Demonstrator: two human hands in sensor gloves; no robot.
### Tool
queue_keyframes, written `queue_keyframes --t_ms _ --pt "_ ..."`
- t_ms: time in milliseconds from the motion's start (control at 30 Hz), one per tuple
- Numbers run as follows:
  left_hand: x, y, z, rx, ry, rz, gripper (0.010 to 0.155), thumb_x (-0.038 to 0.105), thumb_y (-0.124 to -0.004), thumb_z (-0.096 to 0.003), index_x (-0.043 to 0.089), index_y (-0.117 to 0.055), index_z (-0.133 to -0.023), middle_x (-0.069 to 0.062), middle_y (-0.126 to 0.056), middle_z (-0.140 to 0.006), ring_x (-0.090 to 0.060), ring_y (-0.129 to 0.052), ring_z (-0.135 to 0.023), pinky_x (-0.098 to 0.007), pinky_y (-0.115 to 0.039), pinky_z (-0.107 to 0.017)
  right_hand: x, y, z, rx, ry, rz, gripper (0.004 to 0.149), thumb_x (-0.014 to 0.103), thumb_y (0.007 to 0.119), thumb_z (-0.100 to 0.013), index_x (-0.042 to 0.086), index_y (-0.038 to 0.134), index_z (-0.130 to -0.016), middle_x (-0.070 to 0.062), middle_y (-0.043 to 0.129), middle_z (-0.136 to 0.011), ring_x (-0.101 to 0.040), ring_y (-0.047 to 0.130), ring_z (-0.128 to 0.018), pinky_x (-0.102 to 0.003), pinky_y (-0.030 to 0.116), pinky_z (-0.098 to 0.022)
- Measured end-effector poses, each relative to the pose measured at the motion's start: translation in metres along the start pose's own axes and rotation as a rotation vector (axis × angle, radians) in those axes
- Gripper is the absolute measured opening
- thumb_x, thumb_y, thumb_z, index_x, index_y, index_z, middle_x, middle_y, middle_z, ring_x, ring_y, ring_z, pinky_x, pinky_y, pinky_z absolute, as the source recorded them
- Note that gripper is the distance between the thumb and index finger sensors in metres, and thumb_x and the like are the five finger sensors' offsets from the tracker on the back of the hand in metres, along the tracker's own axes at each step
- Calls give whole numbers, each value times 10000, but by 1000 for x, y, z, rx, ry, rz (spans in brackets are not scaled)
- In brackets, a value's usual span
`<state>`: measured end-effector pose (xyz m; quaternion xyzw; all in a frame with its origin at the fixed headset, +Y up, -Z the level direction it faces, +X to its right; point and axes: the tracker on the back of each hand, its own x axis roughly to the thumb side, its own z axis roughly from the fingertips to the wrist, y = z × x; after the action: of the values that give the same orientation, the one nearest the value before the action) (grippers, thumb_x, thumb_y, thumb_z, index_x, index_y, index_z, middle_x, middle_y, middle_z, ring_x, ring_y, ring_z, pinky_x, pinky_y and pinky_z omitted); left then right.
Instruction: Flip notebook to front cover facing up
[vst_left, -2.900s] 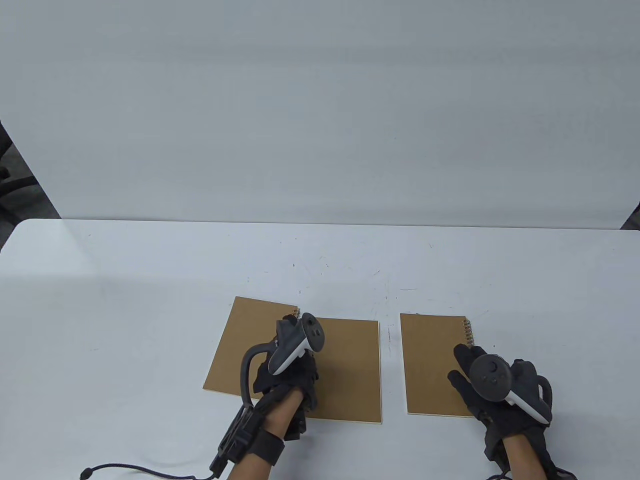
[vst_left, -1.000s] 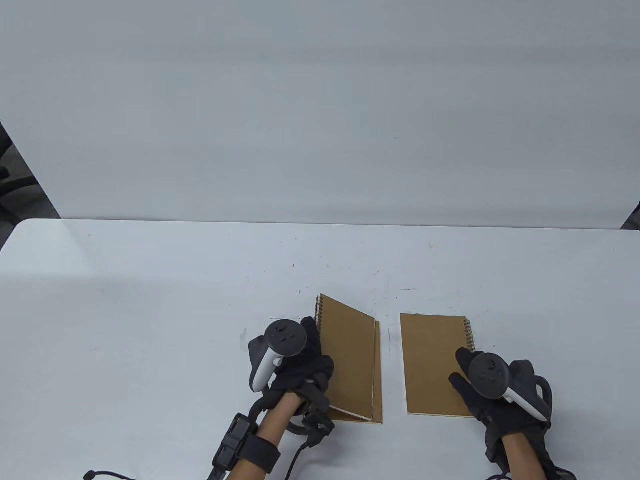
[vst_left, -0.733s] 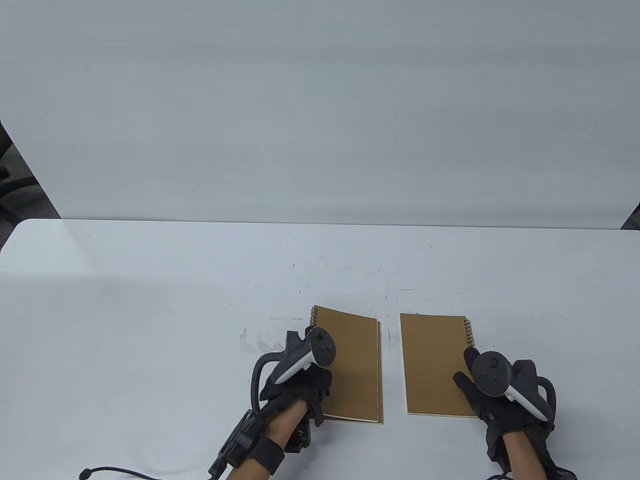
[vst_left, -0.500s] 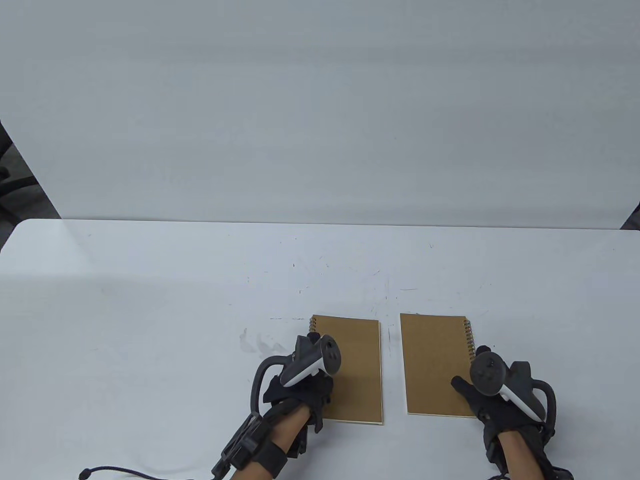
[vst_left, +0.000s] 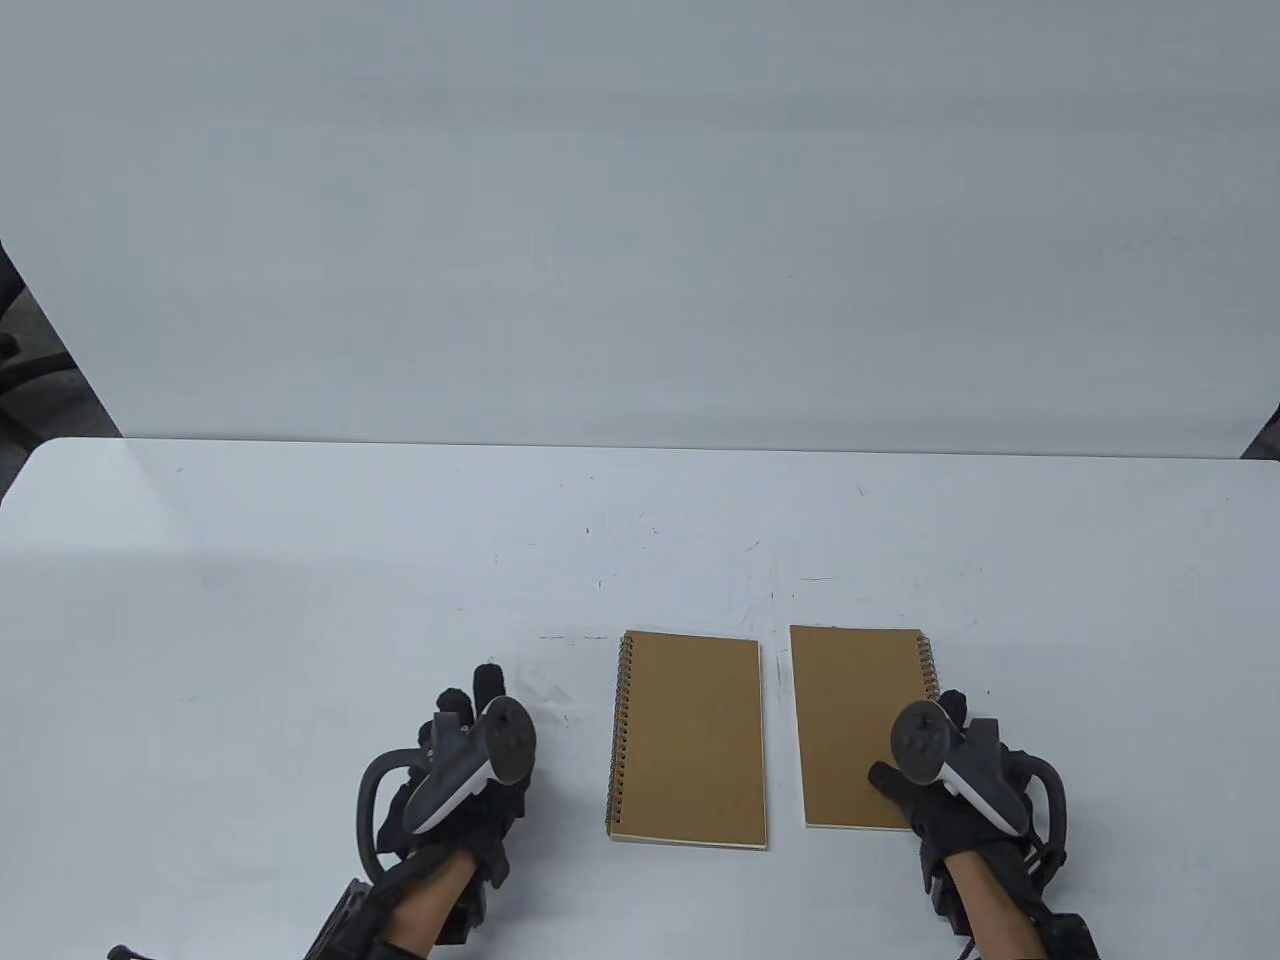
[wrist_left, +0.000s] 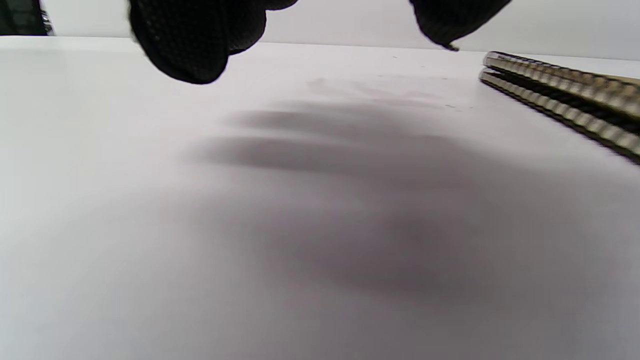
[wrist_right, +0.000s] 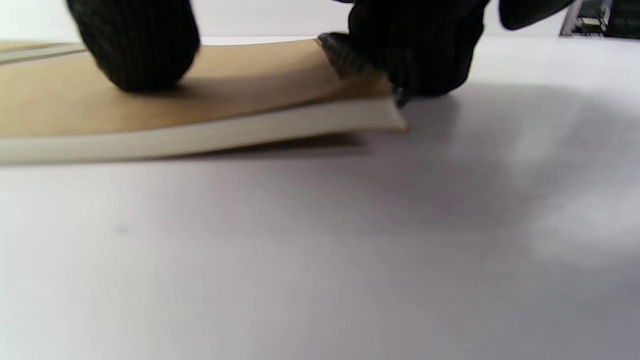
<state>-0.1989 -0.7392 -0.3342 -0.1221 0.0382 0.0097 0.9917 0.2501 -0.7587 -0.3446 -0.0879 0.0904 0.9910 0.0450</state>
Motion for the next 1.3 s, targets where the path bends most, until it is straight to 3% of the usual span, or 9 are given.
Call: queue_keyframes --t_ms 100,200,333,433,600,767,1033,1300 --pt "-20 -3 -3 -16 24 77 872 503 -604 -607 201 37 -1114 -285 -214 -1156 -542 -546 -999 -570 -697 -644 -8 -2 -4 -12 9 -145 979 457 833 -470 -150 350 -1066 -156 790 -814 -309 851 -640 -752 567 -579" --pt "-34 -3 -8 -65 21 198 866 500 -601 -608 203 37 -1112 -287 -196 -1157 -553 -520 -1005 -583 -678 -655 -16 -9 -6 2 15 -295 898 357 860 -478 -140 386 -1056 -73 816 -736 -245 890 -576 -705 621 -576" --pt "-39 -1 -6 -54 9 238 859 503 -602 -607 211 19 -1124 -279 -212 -1164 -556 -513 -1010 -586 -673 -657 -9 -48 2 -29 1 -393 808 278 847 -495 -119 414 -1051 -41 845 -680 -174 954 -496 -636 698 -552" --pt "-39 1 -3 -50 -6 256 845 506 -601 -607 203 -9 -1129 -281 -227 -1165 -553 -527 -1007 -580 -684 -652 16 -83 13 -59 -39 -495 765 245 832 -506 -114 427 -1048 -51 862 -642 -147 1001 -438 -589 733 -537" --pt "-39 -6 -1 -111 -31 311 844 502 -601 -607 197 -15 -1131 -290 -230 -1162 -556 -530 -1004 -580 -686 -652 80 -108 37 -121 -69 -263 727 233 820 -504 -108 469 -1042 -56 875 -608 -115 1022 -384 -526 781 -511" --pt "-36 -6 1 -112 -55 318 839 498 -604 -606 192 -29 -1136 -290 -255 -1165 -556 -544 -999 -576 -694 -647 139 -103 53 -170 -80 -112 714 230 817 -503 -101 484 -1041 -57 873 -602 -118 1019 -381 -537 776 -516" --pt "-30 -6 4 -135 -92 320 840 498 -602 -606 186 -28 -1135 -292 -256 -1164 -554 -553 -997 -565 -706 -641 202 -74 55 -242 -34 43 700 234 822 -496 -93 514 -1033 -55 879 -580 -114 1018 -355 -527 784 -506" --pt "-30 -7 3 -154 -105 347 841 498 -601 -607 182 -24 -1133 -294 -252 -1164 -555 -551 -996 -564 -706 -641 244 -42 39 -114 -44 -40 713 263 819 -507 -86 498 -1040 -42 889 -608 -134 1016 -389 -546 765 -522"
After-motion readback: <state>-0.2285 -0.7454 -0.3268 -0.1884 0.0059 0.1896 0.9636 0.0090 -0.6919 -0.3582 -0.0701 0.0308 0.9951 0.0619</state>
